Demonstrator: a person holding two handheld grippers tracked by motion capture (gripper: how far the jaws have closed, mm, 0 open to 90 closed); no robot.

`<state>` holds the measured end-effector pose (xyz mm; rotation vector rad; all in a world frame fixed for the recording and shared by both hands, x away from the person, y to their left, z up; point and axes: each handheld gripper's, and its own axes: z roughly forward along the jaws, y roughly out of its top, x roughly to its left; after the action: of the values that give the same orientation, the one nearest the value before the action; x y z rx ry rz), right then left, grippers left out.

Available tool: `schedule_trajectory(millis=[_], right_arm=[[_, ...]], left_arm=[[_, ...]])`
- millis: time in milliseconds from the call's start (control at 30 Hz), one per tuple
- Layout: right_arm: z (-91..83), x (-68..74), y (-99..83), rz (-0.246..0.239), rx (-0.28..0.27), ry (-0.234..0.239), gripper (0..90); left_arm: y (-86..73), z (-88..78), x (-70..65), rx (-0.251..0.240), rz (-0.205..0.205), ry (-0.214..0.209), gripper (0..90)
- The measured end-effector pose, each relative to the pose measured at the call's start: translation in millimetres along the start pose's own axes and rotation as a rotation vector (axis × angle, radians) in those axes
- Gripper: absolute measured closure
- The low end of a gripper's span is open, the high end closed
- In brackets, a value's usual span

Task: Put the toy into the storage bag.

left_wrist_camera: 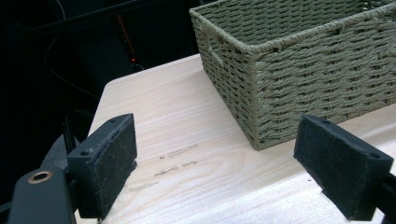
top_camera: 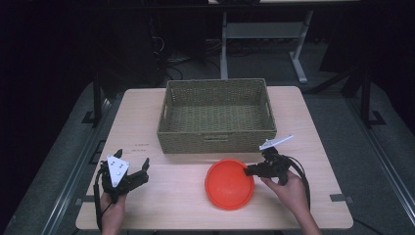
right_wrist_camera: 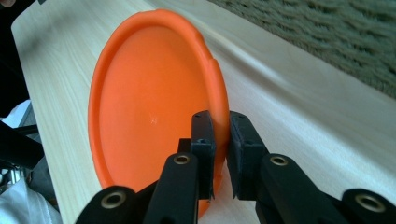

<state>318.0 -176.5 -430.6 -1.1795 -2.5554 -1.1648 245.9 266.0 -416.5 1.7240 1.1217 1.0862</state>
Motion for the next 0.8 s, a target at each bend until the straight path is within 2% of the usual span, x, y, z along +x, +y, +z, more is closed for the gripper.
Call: schedule_trajectory(millis=[133, 200, 400, 800], right_arm=[[-2.8, 6.2, 5.3, -0.020, -0.001, -0.017, 81.8], [-6.0, 8.7, 7.1, -0.020, -0.008, -0.006, 81.9], [-23.4, 15.7, 12.5, -0.041, -0.038, -0.021, 82.0], [-50.0, 18.4, 23.2, -0.058, -0.083, -0.039, 82.0]], left_arm=[[-0.2, 0.0, 0.6, 0.001, -0.004, 0.002, 12.7], [-0.2, -0.1, 0.8, 0.000, -0.005, 0.003, 12.7], [0.0, -0.1, 0.3, 0.002, 0.002, 0.003, 12.7], [-0.2, 0.0, -0.3, -0.008, -0.008, 0.004, 12.7]])
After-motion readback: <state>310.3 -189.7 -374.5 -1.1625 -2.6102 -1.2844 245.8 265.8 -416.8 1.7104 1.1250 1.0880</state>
